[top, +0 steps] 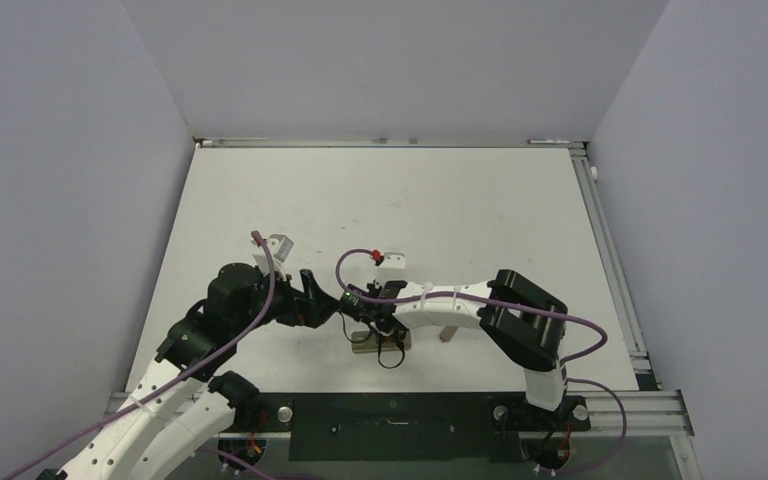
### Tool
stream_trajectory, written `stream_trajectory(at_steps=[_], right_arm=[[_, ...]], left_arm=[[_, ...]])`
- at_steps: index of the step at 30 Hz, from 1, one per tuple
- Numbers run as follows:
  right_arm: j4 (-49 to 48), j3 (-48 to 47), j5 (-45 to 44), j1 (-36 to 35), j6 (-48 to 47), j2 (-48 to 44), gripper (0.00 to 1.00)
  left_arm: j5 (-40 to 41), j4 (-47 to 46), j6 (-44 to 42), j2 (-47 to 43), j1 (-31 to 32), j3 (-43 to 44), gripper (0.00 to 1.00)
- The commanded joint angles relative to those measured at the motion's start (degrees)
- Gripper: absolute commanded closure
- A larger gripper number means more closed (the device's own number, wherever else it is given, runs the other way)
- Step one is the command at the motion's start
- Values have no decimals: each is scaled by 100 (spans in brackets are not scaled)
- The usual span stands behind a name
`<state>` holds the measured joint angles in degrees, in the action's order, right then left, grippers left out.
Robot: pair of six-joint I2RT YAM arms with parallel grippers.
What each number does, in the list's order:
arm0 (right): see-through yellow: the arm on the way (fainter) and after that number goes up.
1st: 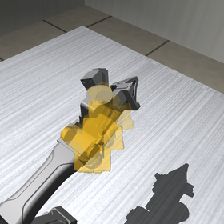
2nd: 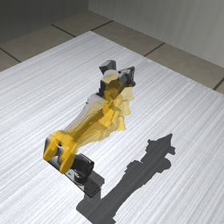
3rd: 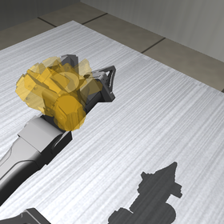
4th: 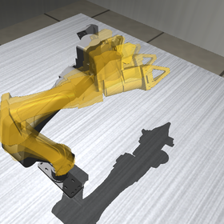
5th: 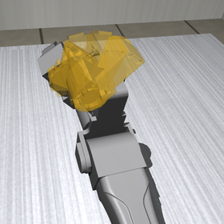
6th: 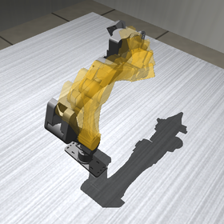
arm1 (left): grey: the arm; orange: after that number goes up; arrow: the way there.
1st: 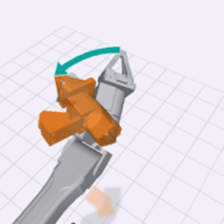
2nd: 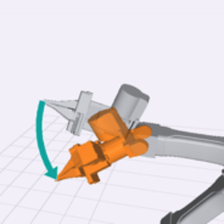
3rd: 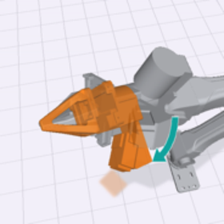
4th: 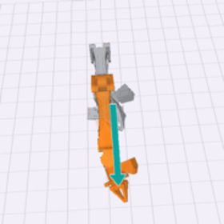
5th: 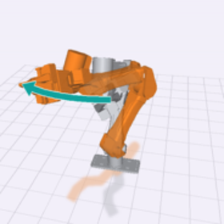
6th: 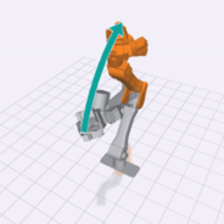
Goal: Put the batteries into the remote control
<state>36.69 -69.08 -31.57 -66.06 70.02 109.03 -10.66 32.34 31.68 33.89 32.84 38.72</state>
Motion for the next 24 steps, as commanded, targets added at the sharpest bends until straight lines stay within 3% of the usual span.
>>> stream_trajectory(at_steps=[1, 15, 24], right_arm=[[-465, 220, 353, -32, -753, -302, 91], [-473, 377, 461, 117, -1995, -1152, 91], [-858, 781, 985, 257, -3018, -1884, 91]], left_arm=[[76, -268, -40, 60, -56, 12, 7], [308, -172, -10, 202, -102, 49, 7], [386, -141, 9, 156, -102, 66, 7]])
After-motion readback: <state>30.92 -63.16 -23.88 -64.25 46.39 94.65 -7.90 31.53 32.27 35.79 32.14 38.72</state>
